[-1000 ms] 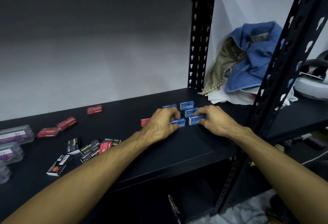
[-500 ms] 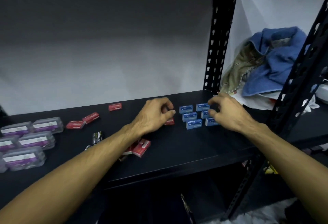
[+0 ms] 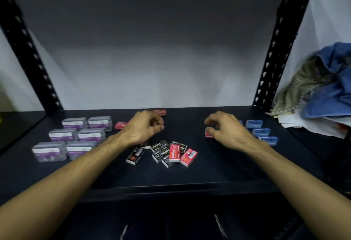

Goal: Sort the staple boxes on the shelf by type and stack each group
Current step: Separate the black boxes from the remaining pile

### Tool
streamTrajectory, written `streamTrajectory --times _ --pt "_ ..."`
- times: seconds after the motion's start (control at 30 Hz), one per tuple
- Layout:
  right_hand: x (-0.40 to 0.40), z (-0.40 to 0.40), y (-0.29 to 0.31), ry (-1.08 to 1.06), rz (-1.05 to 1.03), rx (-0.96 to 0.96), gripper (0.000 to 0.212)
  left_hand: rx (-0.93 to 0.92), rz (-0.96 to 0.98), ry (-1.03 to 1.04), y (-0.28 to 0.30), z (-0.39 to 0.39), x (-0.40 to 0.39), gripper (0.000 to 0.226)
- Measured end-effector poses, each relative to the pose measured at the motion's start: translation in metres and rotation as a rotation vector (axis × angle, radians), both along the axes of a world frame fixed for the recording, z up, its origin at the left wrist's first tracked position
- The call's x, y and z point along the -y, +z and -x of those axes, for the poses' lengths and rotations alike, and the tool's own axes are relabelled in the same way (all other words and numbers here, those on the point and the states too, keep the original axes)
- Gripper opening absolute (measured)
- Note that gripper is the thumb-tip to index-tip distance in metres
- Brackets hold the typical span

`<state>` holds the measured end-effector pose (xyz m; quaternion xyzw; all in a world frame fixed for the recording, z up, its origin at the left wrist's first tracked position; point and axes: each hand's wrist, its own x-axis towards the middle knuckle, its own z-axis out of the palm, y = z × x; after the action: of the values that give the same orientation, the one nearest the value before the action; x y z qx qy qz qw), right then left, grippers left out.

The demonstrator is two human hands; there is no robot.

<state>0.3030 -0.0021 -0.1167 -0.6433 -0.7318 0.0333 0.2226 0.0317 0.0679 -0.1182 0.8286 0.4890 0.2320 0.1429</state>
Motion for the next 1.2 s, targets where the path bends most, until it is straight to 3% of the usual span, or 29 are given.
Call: streamTrajectory --times 0.33,0.47,0.67,0.87,1.2 --pt "-0.019 0.058 -0.021 0.169 0.345 0.012 0.036 -0.323 0.166 -0.13 -0.008 0.026 0.004 0.038" --pt "-0.023 0.061 -0.022 0.194 0.377 0.034 0.036 -0.37 0.178 -0.182 -0.007 0.024 0.002 0.028" --pt "-0.032 0.061 -0.024 0.162 0.39 0.024 0.031 -0.37 0.18 -0.206 -0.009 0.022 -0.001 0.024" --pt "-0.04 0.061 -0.028 0.154 0.377 -0.002 0.029 -0.387 0.196 -0.222 -0.009 0.021 -0.005 0.034" --pt "-0.041 0.059 -0.032 0.148 0.343 -0.047 0.029 -0.234 0.243 -0.22 -0.016 0.015 -0.006 0.027"
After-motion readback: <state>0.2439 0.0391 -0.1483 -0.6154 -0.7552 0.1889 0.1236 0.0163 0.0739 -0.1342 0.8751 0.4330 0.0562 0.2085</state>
